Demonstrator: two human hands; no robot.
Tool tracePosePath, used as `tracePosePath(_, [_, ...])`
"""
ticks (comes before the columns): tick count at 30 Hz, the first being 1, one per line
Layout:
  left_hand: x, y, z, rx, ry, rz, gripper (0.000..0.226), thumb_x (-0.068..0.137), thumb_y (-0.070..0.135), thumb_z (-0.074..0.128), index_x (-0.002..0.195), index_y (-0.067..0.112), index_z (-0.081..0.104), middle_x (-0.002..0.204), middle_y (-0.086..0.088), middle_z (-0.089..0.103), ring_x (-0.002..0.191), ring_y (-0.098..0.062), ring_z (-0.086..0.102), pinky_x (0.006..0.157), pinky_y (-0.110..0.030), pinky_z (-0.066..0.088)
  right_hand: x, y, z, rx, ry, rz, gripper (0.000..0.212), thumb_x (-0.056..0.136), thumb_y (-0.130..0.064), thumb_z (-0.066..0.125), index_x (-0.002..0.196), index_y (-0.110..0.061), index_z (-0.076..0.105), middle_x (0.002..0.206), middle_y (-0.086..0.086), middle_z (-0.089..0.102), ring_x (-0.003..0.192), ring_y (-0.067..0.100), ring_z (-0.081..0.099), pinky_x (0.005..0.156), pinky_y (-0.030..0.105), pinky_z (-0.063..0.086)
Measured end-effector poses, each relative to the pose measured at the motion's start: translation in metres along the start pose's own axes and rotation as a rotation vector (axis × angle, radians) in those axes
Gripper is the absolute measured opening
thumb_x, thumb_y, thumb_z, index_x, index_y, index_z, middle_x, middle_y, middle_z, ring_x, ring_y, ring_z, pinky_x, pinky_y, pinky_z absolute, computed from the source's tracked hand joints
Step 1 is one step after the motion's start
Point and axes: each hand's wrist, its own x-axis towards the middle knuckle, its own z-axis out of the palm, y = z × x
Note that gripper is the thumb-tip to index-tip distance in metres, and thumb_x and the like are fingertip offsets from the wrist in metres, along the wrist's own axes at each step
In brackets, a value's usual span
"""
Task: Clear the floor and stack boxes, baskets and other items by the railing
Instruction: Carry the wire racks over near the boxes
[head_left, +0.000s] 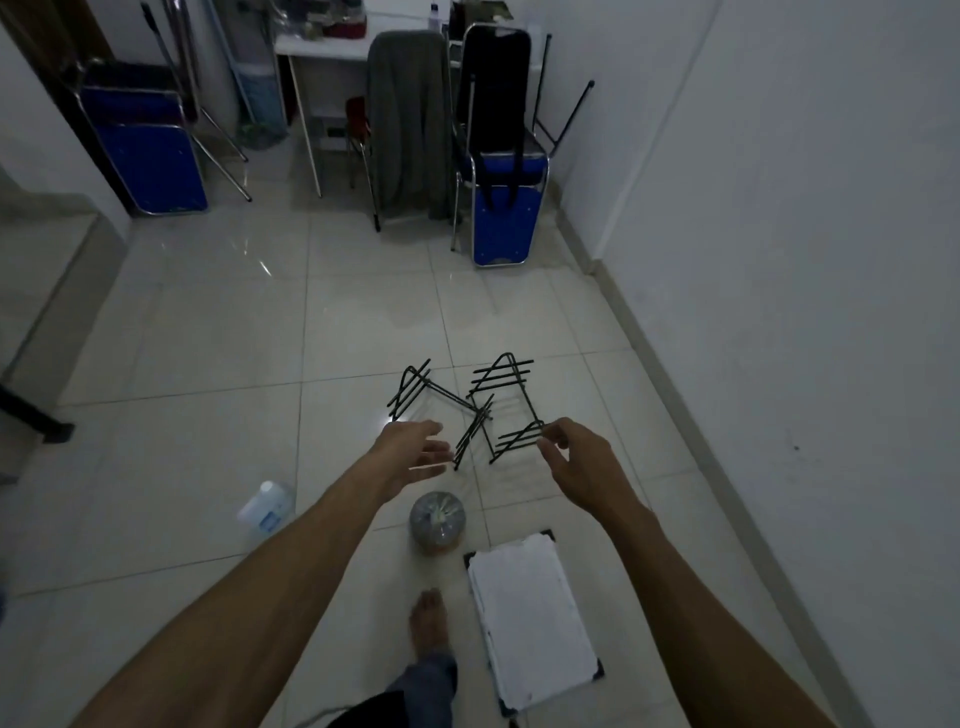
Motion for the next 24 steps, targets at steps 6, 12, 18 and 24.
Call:
tracePosePath(6, [0.079,0.07,0.023,-0.008,-0.008,-0.051,0.029,0.097,0.016,0.06,0.12,-0.001,0.059,0.102,-0.021,0.067,0.09,-0.031,0.068,0.087,-0.043,0.059,0.105,0.009,-0.018,0.06,-0.024,0.125,0.021,0.099,-0.029,0.058,0.106,-0.01,0.066,0.101,0.003,0.069,0.094,0.018,0.063,0.078,0.027,0.045])
tracePosePath(12, [0.139,0.1,0.046,-0.027,0.0,-0.103,0.028,0.097,0.017,0.061,0.119,0.0,0.06,0.111,-0.024,0.068,0.089,-0.03,0.07,0.089,-0.043,0.059,0.171,0.027,-0.022,0.075,-0.059,0.199,0.02,0.099,-0.029,0.058,0.106,-0.011,0.066,0.099,0.002,0.068,0.091,0.016,0.061,0.076,0.026,0.044])
tracePosePath(18, [0.192,0.108,0.063,-0.095,0.033,-0.166,0.028,0.097,0.019,0.061,0.118,0.001,0.059,0.11,-0.023,0.069,0.093,-0.029,0.071,0.083,-0.04,0.06,0.233,0.052,-0.011,0.071,-0.166,0.281,0.022,0.1,-0.029,0.056,0.107,-0.011,0.065,0.092,-0.002,0.063,0.085,0.013,0.058,0.07,0.021,0.04])
tracePosePath(24, [0.267,0.088,0.087,-0.148,0.128,-0.254,0.028,0.096,0.019,0.063,0.115,-0.001,0.064,0.106,-0.021,0.072,0.089,-0.028,0.073,0.076,-0.036,0.061,0.307,0.115,0.026,0.101,-0.291,0.375,0.022,0.099,-0.028,0.058,0.105,-0.008,0.065,0.094,0.002,0.068,0.086,0.017,0.061,0.06,0.013,0.038])
